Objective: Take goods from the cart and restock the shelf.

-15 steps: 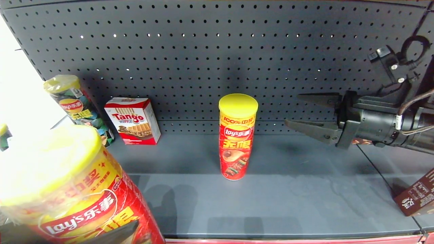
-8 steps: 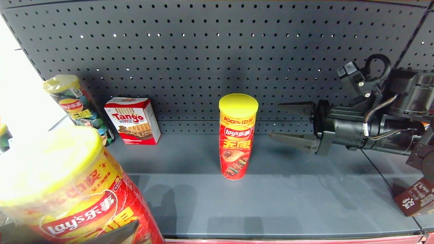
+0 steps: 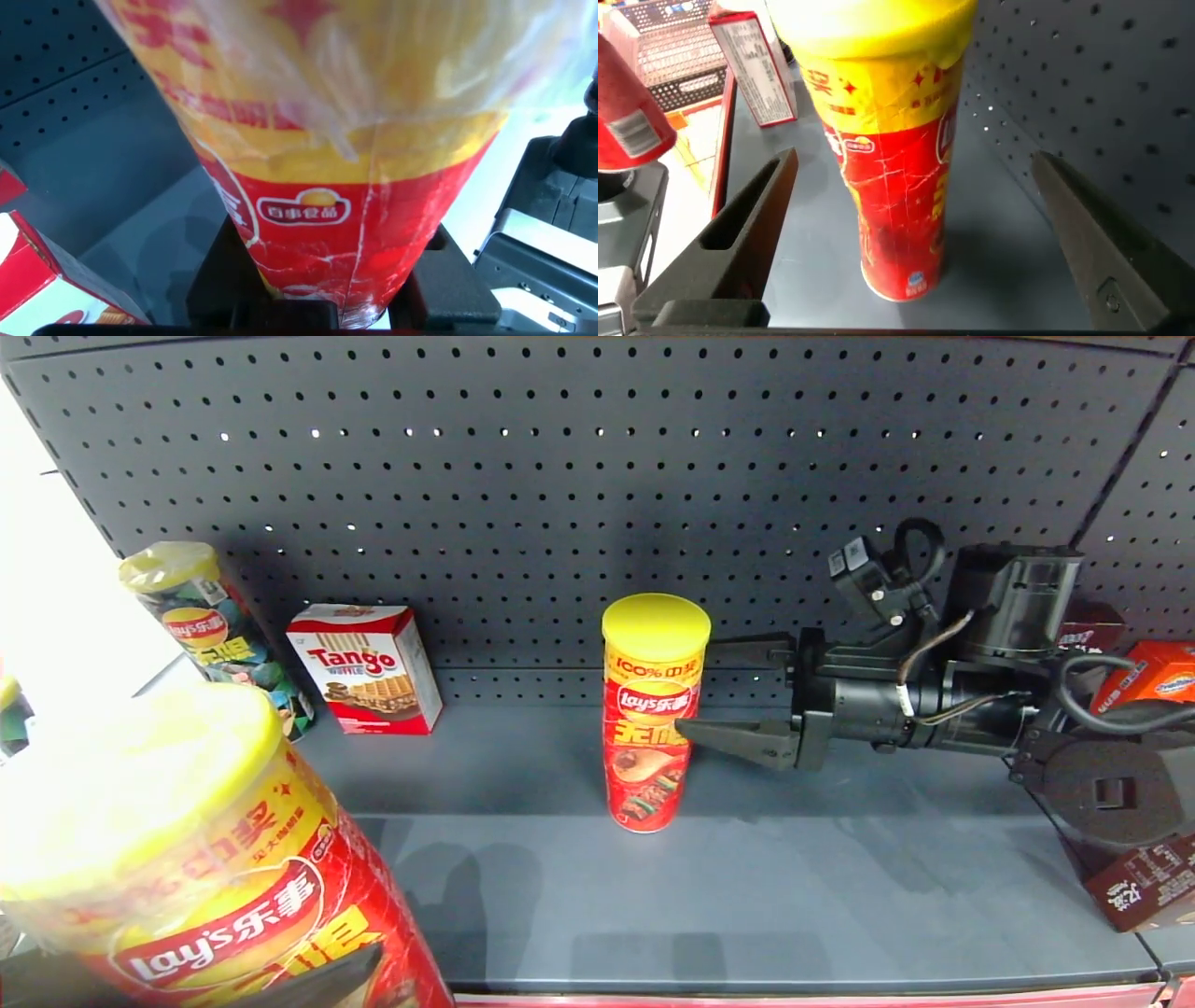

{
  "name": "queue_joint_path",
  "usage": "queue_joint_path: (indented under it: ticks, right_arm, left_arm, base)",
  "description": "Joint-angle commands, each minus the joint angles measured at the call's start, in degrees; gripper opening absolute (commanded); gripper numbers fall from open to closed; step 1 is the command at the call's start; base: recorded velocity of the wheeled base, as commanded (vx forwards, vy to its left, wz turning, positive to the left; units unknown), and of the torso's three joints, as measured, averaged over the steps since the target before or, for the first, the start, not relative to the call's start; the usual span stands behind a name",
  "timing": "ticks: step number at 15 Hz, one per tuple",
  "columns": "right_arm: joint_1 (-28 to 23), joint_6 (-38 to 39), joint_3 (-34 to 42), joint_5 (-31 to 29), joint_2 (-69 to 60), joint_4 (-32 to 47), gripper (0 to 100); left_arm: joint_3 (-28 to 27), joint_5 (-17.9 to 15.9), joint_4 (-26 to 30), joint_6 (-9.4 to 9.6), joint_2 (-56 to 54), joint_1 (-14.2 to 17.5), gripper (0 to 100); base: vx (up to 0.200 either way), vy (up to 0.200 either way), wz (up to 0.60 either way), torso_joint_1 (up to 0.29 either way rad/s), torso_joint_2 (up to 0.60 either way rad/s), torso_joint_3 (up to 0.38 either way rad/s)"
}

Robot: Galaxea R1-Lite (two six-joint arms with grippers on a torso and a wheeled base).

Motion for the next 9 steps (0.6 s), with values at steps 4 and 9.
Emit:
queue_joint_path:
  ticks: [4, 9]
  right_arm:
    - [1.5, -0.4, -1.8, 0.9, 5.3, -1.1, 100]
    - [2.4, -2.8, -2.9, 1.2, 9.8, -2.1, 100]
  left_arm:
    - [0.0, -0.3, 0.1, 0.01, 0.2, 1.9, 0]
    - [-0.3, -0.2, 0.1, 0.01, 0.1, 2.0, 0]
  base:
    - [0.0, 0.0, 0.0, 0.0, 0.0, 0.0]
    - [0.0, 0.0, 0.0, 0.0, 0.0, 0.0]
